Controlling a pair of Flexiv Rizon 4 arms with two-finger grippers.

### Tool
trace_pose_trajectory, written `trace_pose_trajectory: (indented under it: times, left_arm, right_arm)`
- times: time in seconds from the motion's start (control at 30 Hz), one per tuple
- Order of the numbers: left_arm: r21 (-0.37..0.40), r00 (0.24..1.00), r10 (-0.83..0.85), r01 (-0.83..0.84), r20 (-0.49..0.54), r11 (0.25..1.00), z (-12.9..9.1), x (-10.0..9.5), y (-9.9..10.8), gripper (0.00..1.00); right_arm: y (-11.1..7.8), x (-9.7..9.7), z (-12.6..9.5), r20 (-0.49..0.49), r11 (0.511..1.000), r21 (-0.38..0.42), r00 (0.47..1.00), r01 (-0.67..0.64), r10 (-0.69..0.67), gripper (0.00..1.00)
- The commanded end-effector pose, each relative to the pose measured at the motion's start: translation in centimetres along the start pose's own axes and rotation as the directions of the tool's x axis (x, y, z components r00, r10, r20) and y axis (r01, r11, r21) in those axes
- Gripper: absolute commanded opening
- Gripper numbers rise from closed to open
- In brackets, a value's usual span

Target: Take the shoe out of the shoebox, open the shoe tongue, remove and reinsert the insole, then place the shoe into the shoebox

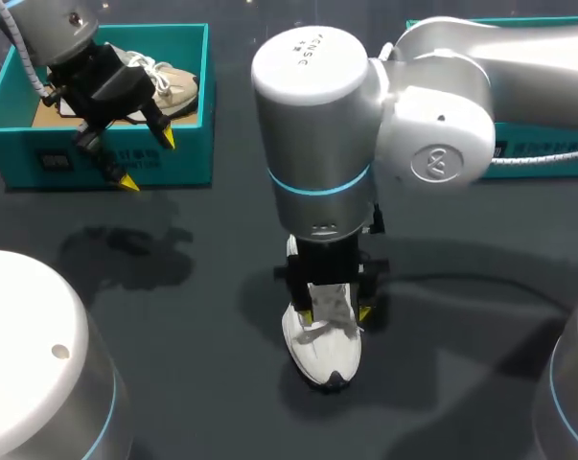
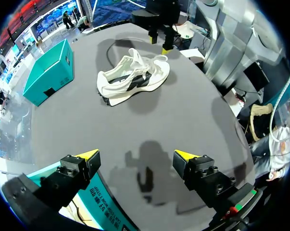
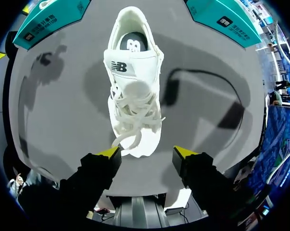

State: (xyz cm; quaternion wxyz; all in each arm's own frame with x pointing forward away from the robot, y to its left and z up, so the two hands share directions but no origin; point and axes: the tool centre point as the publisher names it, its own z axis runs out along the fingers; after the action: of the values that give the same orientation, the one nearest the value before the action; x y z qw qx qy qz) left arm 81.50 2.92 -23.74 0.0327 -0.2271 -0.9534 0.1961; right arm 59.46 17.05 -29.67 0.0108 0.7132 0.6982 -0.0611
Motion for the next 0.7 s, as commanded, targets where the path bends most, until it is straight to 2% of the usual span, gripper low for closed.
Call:
trace_pose_trajectory:
  times: [0.03, 0.07, 0.1, 0.23, 0.33, 0.53, 0.7]
  left_arm:
    - [-0.002, 1.0, 0.0, 0.0, -0.001, 1.0, 0.0, 0.0, 0.0, 1.0]
    - [-0.002, 1.0, 0.0, 0.0, -0.001, 1.0, 0.0, 0.0, 0.0, 1.0]
    - [-0.002, 1.0, 0.0, 0.0, -0.001, 1.0, 0.0, 0.0, 0.0, 1.0]
    - [-0.002, 1.0, 0.0, 0.0, -0.001, 1.0, 0.0, 0.0, 0.0, 1.0]
    - [-0.002, 1.0, 0.0, 0.0, -0.001, 1.0, 0.0, 0.0, 0.0, 1.0]
    - [-0.002, 1.0, 0.0, 0.0, -0.001, 1.0, 0.0, 0.0, 0.0, 1.0]
    - [-0.002, 1.0, 0.0, 0.0, -0.001, 1.0, 0.0, 0.0, 0.0, 1.0]
  right_arm:
    - [-1.7, 0.6, -0.5, 0.013, 0.999, -0.035, 0.999, -0.038, 0.038, 0.65]
    - [-1.8, 0.6, -0.6, 0.016, 0.999, -0.037, 0.999, -0.039, 0.04, 0.58]
    - [-1.9, 0.6, -0.6, 0.018, 0.998, -0.042, 0.999, -0.04, 0.041, 0.47]
    - [-1.7, 0.6, -1.0, 0.026, 0.998, -0.06, 0.999, -0.03, 0.031, 0.36]
    - [-1.1, 0.8, -1.3, 0.035, 0.997, -0.073, 0.999, -0.005, 0.008, 0.23]
    - [0.9, 0.9, -0.9, 0.038, 0.995, -0.087, 0.999, 0.039, -0.035, 0.24]
    - [4.0, 1.5, 0.1, 0.04, 0.991, -0.084, 0.994, 0.105, -0.102, 0.24]
